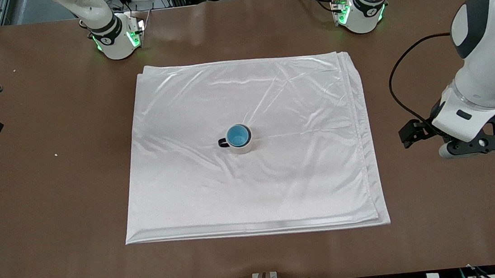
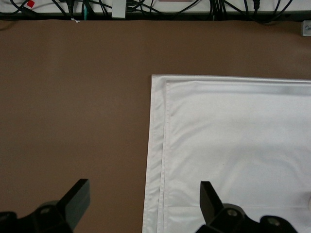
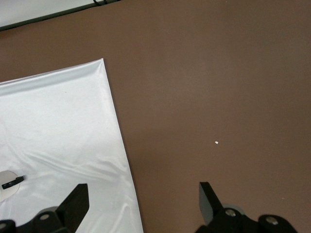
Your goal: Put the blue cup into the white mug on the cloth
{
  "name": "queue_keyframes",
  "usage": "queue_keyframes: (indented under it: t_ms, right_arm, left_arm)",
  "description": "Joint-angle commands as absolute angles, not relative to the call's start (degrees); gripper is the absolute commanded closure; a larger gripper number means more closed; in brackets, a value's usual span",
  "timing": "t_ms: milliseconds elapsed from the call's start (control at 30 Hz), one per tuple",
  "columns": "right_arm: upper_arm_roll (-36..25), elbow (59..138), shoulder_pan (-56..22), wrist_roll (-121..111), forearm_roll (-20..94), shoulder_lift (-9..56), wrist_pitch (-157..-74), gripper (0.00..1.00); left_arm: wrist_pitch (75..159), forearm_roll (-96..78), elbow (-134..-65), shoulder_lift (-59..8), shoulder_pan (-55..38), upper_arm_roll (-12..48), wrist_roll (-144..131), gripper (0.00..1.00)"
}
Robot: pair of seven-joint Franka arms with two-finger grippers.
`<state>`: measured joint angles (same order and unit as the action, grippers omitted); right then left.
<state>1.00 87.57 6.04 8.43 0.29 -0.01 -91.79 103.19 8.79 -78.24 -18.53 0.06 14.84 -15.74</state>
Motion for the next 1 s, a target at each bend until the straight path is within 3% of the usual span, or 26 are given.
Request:
queue_keyframes:
  t_ms: [0,967]
  right_arm:
    - [1.32,85.96,6.77,8.61,1.41,0.7,-91.49,0.0]
    - [1.41,85.78,6.5,8.09,0.53,0.44,-91.93,0.0]
  left_arm:
    - [102.66,10.02,-79.54,-16.96,0.7,15.21,-14.59,0.0]
    - [101.6,9.84,-79.54,-16.0,2.46,15.29,-12.83,0.0]
